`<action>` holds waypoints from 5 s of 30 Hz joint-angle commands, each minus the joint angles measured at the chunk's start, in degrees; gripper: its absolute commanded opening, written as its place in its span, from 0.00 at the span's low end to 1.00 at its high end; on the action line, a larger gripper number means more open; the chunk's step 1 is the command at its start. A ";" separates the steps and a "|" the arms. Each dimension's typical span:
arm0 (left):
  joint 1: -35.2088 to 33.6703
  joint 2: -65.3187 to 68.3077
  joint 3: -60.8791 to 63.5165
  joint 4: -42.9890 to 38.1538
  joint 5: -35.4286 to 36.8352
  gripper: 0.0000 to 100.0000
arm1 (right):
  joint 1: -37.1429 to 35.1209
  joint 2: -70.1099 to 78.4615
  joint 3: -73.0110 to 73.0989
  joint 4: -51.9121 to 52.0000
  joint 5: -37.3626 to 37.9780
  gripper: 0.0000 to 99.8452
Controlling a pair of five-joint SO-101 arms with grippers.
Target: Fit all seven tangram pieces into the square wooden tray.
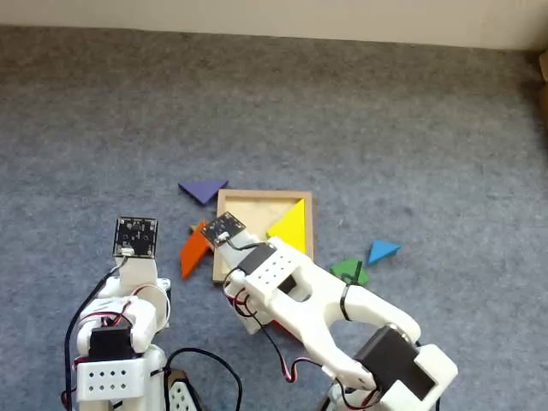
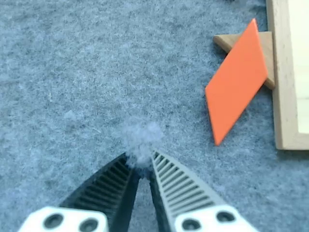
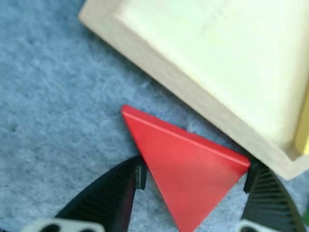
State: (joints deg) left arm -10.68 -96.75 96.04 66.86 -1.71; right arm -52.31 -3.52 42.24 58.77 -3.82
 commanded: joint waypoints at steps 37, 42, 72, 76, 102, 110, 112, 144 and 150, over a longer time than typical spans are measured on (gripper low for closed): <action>0.31 -0.57 1.54 0.18 0.18 0.00 | 1.10 6.11 -0.92 0.57 8.09 0.32; 0.31 -0.57 1.54 0.18 0.18 0.00 | 1.19 0.92 -0.40 1.01 7.91 0.31; 0.31 -0.57 1.54 0.18 0.18 0.00 | 5.41 -4.62 3.65 2.68 7.82 0.30; 0.31 -0.57 1.54 0.18 0.18 0.00 | 5.41 -4.62 4.26 2.68 7.82 0.32; 0.31 -0.57 1.54 0.18 0.18 0.00 | 5.32 -8.66 0.13 9.63 8.35 0.20; 0.31 -0.57 1.54 0.18 0.18 0.00 | 5.41 -16.75 -1.27 9.98 8.35 0.20; 0.31 -0.57 1.54 0.18 0.18 0.00 | 5.58 -17.10 -1.89 9.71 8.35 0.20; 0.31 -0.57 1.54 0.18 0.18 0.00 | 9.71 0.31 -0.04 -0.57 -5.01 0.34; 0.31 -0.57 1.54 0.18 0.18 0.00 | 12.79 0.40 -0.04 -0.57 -5.10 0.34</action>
State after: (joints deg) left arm -10.68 -96.75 96.04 66.86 -1.71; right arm -41.93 -2.99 42.24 59.38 -8.13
